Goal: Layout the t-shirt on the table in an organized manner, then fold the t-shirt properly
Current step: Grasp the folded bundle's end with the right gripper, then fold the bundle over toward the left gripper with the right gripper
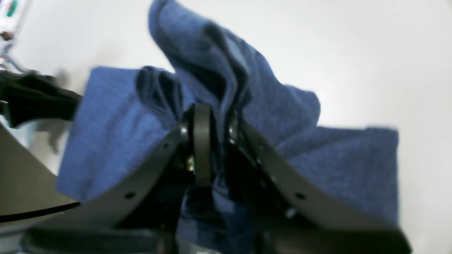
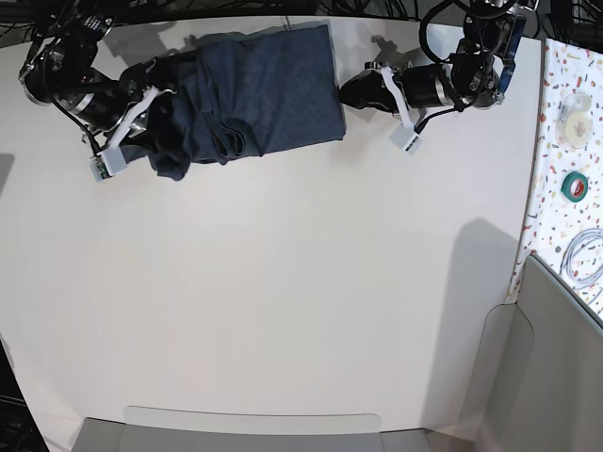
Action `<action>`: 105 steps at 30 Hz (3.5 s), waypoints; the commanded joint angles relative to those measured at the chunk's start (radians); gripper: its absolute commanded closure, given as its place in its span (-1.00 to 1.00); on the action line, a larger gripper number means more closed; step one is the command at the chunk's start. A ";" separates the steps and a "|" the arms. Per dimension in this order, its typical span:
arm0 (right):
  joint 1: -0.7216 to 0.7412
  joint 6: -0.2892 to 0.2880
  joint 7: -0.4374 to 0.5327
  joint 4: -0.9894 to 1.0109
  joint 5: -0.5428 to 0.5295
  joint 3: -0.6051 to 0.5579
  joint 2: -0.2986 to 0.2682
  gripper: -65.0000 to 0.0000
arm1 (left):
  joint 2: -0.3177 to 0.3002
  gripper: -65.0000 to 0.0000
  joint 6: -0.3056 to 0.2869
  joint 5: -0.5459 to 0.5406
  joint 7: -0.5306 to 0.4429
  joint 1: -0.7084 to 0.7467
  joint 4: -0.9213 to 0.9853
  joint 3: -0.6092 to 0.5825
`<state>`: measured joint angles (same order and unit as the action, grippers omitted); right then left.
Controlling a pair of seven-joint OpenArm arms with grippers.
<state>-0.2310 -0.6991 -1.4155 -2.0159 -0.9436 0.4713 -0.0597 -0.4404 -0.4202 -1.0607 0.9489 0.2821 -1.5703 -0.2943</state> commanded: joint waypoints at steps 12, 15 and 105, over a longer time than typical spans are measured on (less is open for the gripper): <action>0.055 0.001 0.019 -0.019 0.051 -0.270 0.091 1.00 | 0.021 1.00 0.111 0.037 0.035 -0.051 0.064 -0.007; 0.081 0.001 0.019 -0.016 0.117 -0.340 0.119 1.00 | 0.025 1.00 0.111 0.037 0.035 -0.060 0.064 -0.007; 0.407 0.001 0.038 -0.016 0.908 -0.690 0.209 0.81 | 0.051 1.00 0.113 0.037 0.034 -0.060 0.064 -0.001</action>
<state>0.1577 -0.6960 -1.3941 -2.0140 -0.0257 -0.2131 0.1394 -0.3862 -0.3401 -1.0584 0.9680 0.2184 -1.5291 -0.2924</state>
